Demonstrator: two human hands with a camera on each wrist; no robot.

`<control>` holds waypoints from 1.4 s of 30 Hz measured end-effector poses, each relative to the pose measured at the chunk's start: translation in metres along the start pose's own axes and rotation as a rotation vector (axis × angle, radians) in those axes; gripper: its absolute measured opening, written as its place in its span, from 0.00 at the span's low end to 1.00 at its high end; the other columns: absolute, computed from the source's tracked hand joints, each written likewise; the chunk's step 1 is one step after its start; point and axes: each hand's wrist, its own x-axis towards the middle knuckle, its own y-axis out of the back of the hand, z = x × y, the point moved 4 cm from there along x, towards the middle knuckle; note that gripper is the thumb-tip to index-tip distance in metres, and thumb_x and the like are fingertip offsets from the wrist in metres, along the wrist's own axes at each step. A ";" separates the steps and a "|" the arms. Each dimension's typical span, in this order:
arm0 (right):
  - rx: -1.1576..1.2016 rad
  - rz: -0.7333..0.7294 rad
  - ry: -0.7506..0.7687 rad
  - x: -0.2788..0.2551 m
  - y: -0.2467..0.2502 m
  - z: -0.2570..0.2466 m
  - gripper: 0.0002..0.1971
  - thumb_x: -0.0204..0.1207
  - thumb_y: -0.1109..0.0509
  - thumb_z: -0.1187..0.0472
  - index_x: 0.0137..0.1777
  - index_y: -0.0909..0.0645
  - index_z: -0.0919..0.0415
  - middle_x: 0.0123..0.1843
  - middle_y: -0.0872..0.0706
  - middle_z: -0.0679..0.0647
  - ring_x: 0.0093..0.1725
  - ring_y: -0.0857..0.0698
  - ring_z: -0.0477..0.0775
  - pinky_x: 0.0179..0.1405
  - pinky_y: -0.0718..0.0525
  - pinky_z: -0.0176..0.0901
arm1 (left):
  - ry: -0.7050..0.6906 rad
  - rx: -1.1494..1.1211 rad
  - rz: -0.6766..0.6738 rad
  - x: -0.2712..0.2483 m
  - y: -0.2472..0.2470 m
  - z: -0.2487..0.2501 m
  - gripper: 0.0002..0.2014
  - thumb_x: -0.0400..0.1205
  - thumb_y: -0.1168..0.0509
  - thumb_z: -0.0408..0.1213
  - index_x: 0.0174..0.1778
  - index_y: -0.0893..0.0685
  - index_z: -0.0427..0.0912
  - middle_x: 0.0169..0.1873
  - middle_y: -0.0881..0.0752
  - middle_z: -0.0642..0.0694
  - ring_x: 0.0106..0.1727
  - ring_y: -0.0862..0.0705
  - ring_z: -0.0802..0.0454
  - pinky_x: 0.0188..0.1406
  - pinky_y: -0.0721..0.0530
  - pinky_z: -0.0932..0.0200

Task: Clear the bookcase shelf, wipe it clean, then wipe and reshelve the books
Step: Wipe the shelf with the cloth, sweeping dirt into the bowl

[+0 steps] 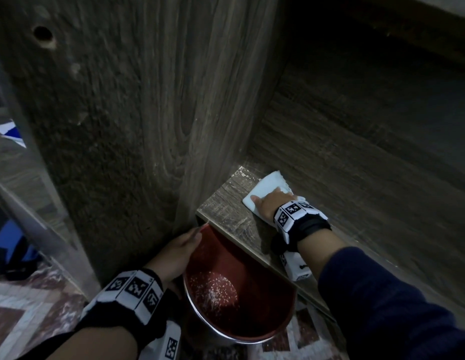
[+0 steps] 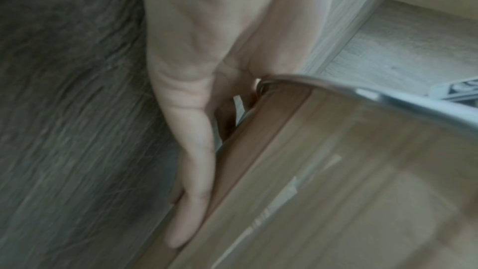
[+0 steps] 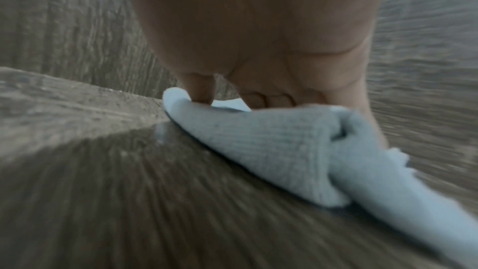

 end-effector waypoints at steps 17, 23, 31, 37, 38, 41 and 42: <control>0.086 0.053 0.172 0.007 0.011 -0.050 0.44 0.79 0.56 0.29 0.86 0.58 0.58 0.86 0.54 0.62 0.85 0.55 0.63 0.82 0.57 0.65 | -0.027 0.007 -0.004 -0.002 0.000 0.004 0.15 0.89 0.47 0.46 0.69 0.23 0.59 0.61 0.15 0.53 0.58 0.18 0.56 0.58 0.20 0.52; 0.153 0.118 0.274 0.008 0.015 -0.041 0.38 0.83 0.53 0.36 0.86 0.58 0.55 0.87 0.58 0.59 0.85 0.58 0.66 0.80 0.55 0.68 | -0.025 0.003 0.015 0.001 0.000 0.000 0.16 0.89 0.46 0.47 0.72 0.24 0.58 0.65 0.17 0.50 0.63 0.19 0.51 0.65 0.21 0.50; -0.017 0.043 0.388 0.020 0.003 -0.043 0.36 0.83 0.56 0.35 0.85 0.65 0.46 0.86 0.64 0.49 0.84 0.63 0.68 0.79 0.57 0.72 | -0.086 -0.016 -0.001 0.008 0.000 -0.003 0.16 0.89 0.46 0.42 0.72 0.21 0.51 0.62 0.15 0.51 0.60 0.18 0.59 0.66 0.24 0.60; -0.096 -0.024 0.508 0.019 0.008 -0.036 0.36 0.84 0.55 0.35 0.84 0.66 0.46 0.86 0.66 0.49 0.85 0.59 0.59 0.80 0.55 0.69 | -0.118 0.030 -0.019 0.008 -0.001 0.000 0.16 0.89 0.45 0.40 0.72 0.23 0.52 0.62 0.16 0.51 0.61 0.18 0.58 0.62 0.22 0.65; -0.106 -0.033 0.526 0.017 0.008 -0.034 0.35 0.84 0.55 0.36 0.85 0.66 0.46 0.86 0.66 0.49 0.85 0.60 0.59 0.79 0.55 0.69 | -0.128 0.034 -0.022 0.008 -0.002 0.000 0.16 0.89 0.45 0.39 0.72 0.22 0.51 0.61 0.15 0.51 0.59 0.17 0.59 0.58 0.22 0.69; -0.119 -0.065 0.563 0.007 0.008 -0.031 0.34 0.85 0.53 0.38 0.85 0.65 0.45 0.86 0.67 0.50 0.85 0.60 0.59 0.79 0.57 0.67 | -0.120 0.051 -0.003 0.008 -0.001 0.001 0.15 0.89 0.44 0.38 0.71 0.23 0.51 0.59 0.16 0.52 0.60 0.18 0.57 0.56 0.22 0.68; -0.120 -0.070 0.573 0.003 0.008 -0.031 0.34 0.85 0.53 0.38 0.84 0.65 0.45 0.86 0.67 0.50 0.85 0.61 0.59 0.80 0.58 0.67 | -0.114 0.057 -0.003 0.007 0.000 0.001 0.15 0.89 0.44 0.38 0.71 0.23 0.52 0.59 0.16 0.52 0.61 0.18 0.56 0.56 0.22 0.67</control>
